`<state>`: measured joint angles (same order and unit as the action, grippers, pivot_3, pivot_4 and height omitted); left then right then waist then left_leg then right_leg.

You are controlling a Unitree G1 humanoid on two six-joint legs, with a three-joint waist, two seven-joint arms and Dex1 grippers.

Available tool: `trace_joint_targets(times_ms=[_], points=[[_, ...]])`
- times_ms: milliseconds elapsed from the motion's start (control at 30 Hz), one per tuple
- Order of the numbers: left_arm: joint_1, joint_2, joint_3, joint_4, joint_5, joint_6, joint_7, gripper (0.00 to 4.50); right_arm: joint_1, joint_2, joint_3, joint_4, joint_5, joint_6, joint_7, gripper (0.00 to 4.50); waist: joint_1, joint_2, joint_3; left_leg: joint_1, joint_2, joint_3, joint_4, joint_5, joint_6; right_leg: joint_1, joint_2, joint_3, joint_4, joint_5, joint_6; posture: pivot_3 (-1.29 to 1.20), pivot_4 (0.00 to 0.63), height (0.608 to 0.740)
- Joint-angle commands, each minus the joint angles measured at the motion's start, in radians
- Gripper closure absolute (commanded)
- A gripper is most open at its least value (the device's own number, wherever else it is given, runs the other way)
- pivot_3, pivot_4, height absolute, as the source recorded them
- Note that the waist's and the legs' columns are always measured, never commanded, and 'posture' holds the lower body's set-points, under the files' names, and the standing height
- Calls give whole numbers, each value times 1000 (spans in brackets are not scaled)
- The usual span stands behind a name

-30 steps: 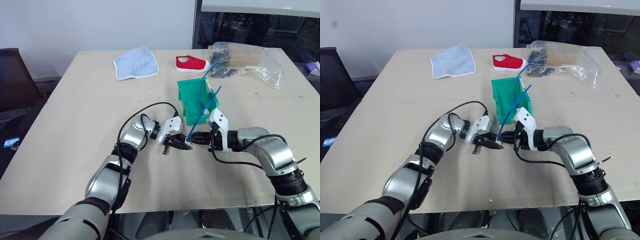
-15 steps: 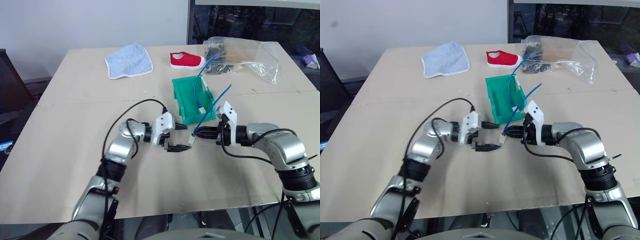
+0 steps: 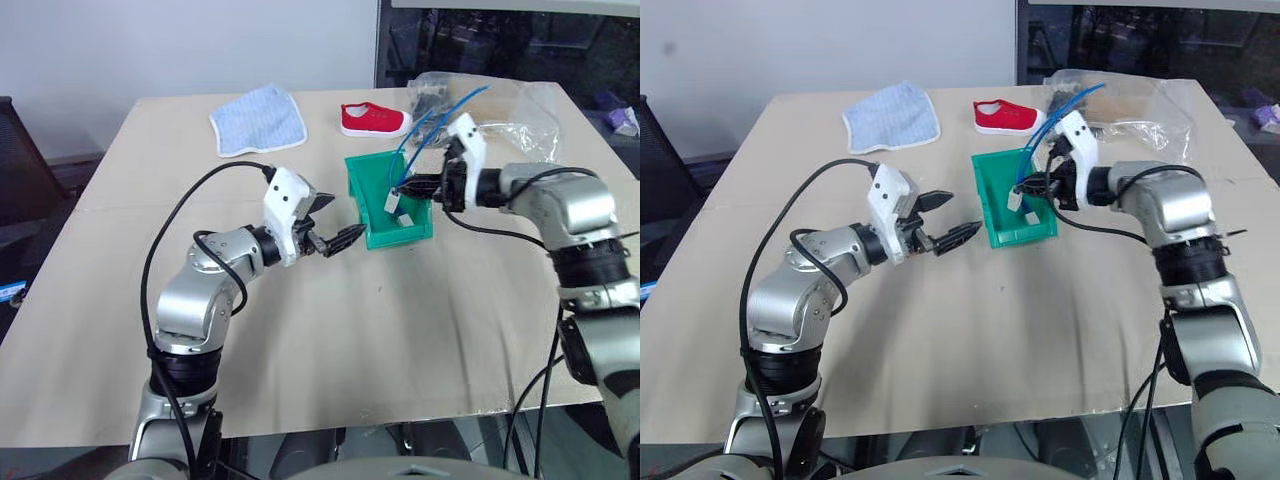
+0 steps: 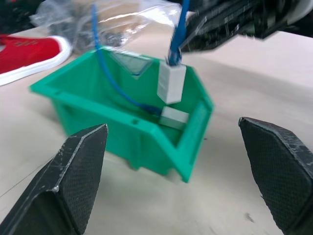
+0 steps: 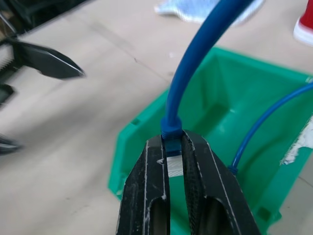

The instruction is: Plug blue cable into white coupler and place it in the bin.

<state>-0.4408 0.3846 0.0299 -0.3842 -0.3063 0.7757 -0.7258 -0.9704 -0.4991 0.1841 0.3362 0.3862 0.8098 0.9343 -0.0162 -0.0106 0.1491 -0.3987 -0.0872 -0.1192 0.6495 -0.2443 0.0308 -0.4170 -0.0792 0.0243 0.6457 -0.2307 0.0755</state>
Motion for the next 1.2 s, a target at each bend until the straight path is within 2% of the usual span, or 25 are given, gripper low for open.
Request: trace_joint_targets(times_ms=[33,67,100,233,333,433,633,733,833,900,1000,1200], points=[[-14,16,5,-33,-24,-9,20,107,-98,44,41,180,-110,-169,-11,4500,-1,0,0,0,0,0,0,0,0,0,0,0,0,0,0,0,150,740],[-15,20,1,-29,-26,-13,23,0,-125,64,45,253,-154,-246,-50,3733,-1,0,0,0,0,0,0,0,0,0,0,0,0,0,0,0,150,740],[-16,22,-2,-27,-30,-14,26,0,-158,88,28,337,-183,-333,-104,3470,-2,0,1,0,0,1,0,0,0,-1,0,1,0,0,0,0,150,740],[-9,33,-3,-28,-42,-17,32,0,-263,136,-107,561,-212,-604,-346,1561,1,0,2,0,0,1,-1,0,0,-1,1,1,0,0,0,0,150,740],[10,47,-2,-40,-53,-16,39,0,-255,122,-146,599,-231,-676,-393,72,3,0,2,-1,0,1,-1,0,-1,-2,1,1,-1,0,0,0,150,740],[27,60,1,-48,-60,-21,42,0,-175,97,-171,498,-234,-704,-384,26,2,0,2,-1,0,1,-2,0,0,-1,1,1,-3,0,0,0,150,740],[97,73,22,-84,-82,-57,47,0,91,74,-259,61,-106,-575,-322,26,-5,2,3,-1,1,2,-3,0,0,-3,1,3,-2,0,0,0,150,740],[195,70,45,-112,-93,-114,47,0,320,51,-311,-187,12,-509,-243,26,0,2,3,0,2,3,-2,0,0,-3,0,4,-1,0,0,0,150,740],[338,77,77,-129,-92,-178,44,0,571,-17,-337,-343,106,-539,-50,26,5,2,3,0,2,2,-3,0,0,-1,-1,4,-2,0,0,0,150,740],[435,88,90,-132,-68,-229,47,0,704,-55,-372,-384,142,-532,-1,26,8,3,3,0,2,3,-3,0,0,-1,-1,3,-2,0,0,0,150,740],[564,85,100,-115,-41,-318,55,0,874,-109,-379,-387,101,-597,53,26,7,5,4,2,1,4,-2,-3,5,1,-3,5,-3,1,-2,0,150,740],[708,70,54,-52,16,-458,51,0,1038,-107,-389,-382,79,-699,80,26,7,5,5,13,4,5,-3,-3,5,11,-3,5,-3,-2,-7,0,150,740]])
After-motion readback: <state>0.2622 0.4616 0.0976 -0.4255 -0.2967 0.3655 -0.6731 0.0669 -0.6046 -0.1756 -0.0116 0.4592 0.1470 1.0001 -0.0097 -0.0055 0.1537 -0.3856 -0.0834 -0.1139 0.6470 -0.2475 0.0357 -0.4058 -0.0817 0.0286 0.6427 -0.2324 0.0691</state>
